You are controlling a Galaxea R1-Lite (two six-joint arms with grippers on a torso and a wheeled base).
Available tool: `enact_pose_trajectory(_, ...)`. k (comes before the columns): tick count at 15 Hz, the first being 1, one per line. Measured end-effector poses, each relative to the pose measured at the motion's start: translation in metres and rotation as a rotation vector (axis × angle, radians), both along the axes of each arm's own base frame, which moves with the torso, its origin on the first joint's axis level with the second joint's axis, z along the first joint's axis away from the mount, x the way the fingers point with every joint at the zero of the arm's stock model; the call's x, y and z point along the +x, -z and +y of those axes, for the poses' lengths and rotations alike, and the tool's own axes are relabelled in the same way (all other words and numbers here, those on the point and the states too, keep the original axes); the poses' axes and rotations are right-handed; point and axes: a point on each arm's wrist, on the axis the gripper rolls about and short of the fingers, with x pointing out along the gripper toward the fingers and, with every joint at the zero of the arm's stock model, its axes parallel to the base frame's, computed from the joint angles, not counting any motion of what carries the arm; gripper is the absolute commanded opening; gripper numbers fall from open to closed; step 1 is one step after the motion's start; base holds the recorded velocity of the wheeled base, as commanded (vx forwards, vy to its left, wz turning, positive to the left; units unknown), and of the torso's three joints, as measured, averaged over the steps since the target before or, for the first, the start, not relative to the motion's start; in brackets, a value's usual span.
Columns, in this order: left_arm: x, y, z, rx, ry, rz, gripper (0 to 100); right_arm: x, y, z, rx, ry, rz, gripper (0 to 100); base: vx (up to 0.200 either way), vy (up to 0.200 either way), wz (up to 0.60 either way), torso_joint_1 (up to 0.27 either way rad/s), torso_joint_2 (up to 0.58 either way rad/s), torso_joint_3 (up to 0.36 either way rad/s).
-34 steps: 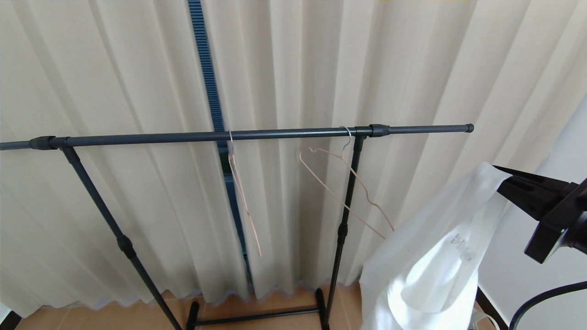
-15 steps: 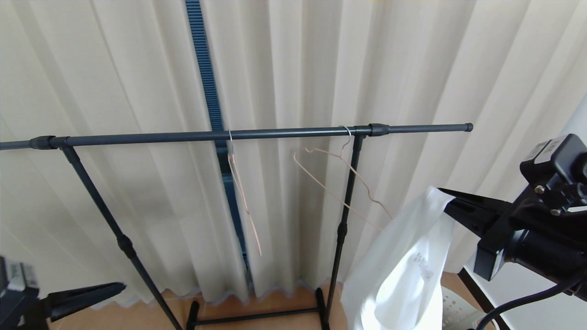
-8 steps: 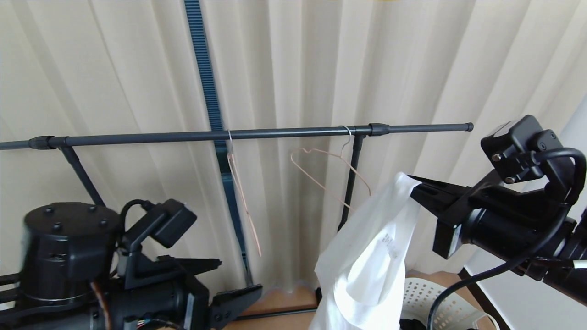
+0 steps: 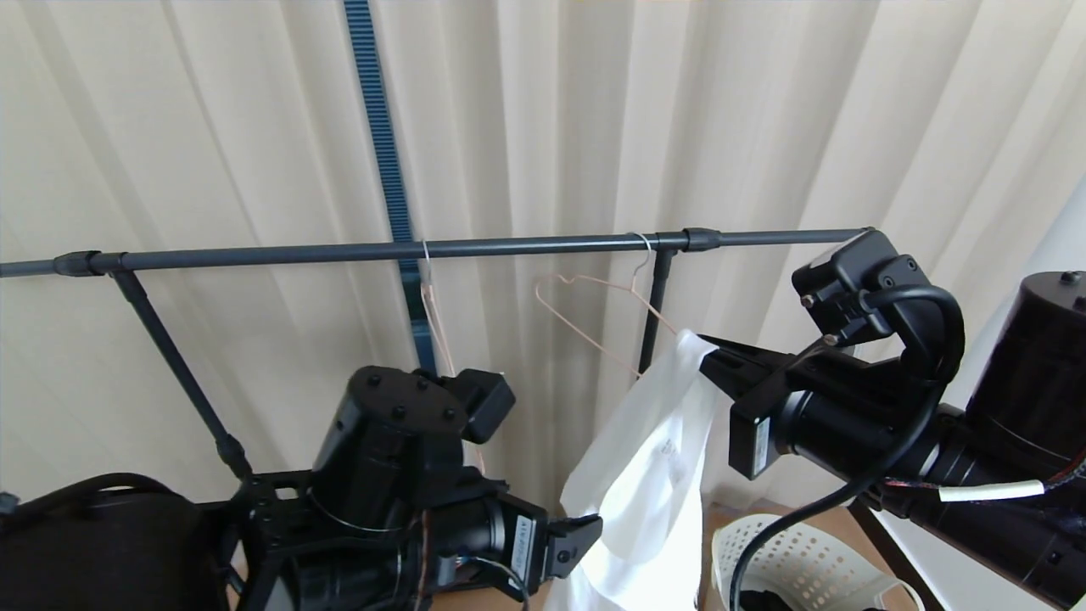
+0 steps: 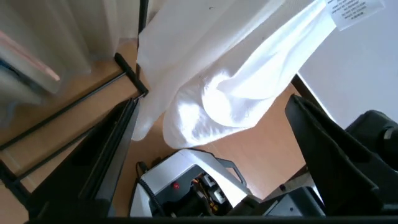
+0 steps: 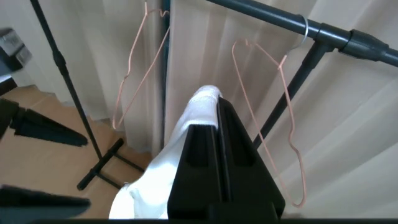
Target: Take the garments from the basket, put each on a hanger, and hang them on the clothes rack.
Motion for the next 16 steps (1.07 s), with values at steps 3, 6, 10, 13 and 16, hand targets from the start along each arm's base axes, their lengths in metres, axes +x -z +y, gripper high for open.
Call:
enact_pose_trajectory(3,0.006,0.008,-0.024,0.032,-0.012,-0.013,100,0.0,-0.001,0.002,0.001,0.017,-0.003,0,0.0,0.0,0.0,0.0,0.0,0.0)
enact_pose_trajectory(6,0.023,0.014,-0.044,0.039,-0.102,-0.028,100,-0.004,-0.003,0.002,0.007,0.011,-0.009,0,0.0,0.0,0.0,0.0,0.0,0.0)
enact_pose_trajectory(10,0.05,0.025,-0.066,0.062,-0.215,-0.069,100,-0.011,-0.005,0.004,0.014,-0.01,-0.016,0,0.0,0.0,0.0,0.0,0.0,0.0)
enact_pose_trajectory(13,0.054,0.043,-0.071,0.115,-0.235,-0.059,100,-0.013,-0.009,0.002,0.024,-0.005,-0.027,0,0.0,0.0,0.0,0.0,0.0,0.0)
enact_pose_trajectory(16,0.053,0.06,-0.07,0.17,-0.25,-0.043,100,-0.014,-0.012,0.0,0.031,0.007,-0.036,0,0.0,0.0,0.0,0.0,0.0,0.0)
